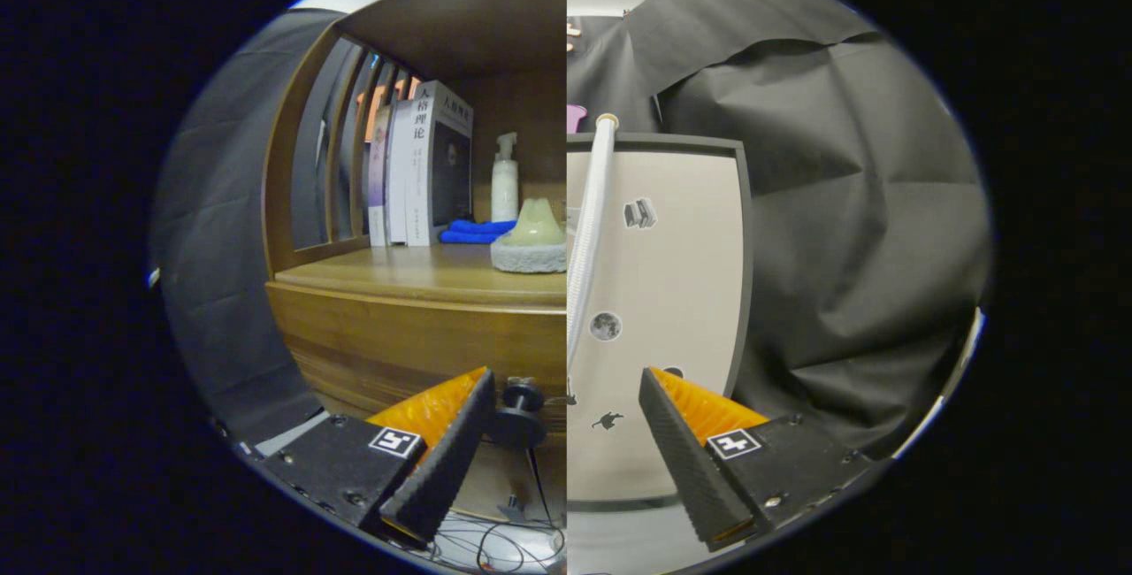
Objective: Pull open the drawer, take out the items inside it, and place them on the countertop above the cabinet.
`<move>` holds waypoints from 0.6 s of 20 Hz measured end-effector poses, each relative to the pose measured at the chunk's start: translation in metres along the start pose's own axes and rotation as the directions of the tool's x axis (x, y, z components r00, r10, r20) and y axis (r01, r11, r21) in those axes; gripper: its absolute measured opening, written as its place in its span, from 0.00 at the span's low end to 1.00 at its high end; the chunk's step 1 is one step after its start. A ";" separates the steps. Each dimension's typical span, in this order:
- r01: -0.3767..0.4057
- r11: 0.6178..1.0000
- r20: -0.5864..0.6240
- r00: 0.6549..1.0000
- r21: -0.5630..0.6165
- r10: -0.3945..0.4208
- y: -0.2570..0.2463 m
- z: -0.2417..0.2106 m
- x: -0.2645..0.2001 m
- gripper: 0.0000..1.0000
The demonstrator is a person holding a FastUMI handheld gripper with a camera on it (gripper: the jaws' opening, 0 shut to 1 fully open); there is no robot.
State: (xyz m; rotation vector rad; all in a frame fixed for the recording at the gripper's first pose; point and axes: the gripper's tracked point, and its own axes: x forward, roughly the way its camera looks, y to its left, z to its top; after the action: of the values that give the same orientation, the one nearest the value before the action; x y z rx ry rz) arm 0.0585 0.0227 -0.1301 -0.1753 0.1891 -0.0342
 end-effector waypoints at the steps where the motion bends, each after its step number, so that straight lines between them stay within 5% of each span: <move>1: 0.000 1.000 0.012 1.000 -0.005 0.000 0.000 0.003 -0.008 1.00; 12: -0.042 0.999 0.086 0.995 -0.033 0.045 0.015 0.018 -0.113 1.00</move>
State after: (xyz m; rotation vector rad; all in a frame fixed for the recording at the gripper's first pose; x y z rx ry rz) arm -0.0486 0.0462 -0.0941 -0.2030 0.1064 0.0198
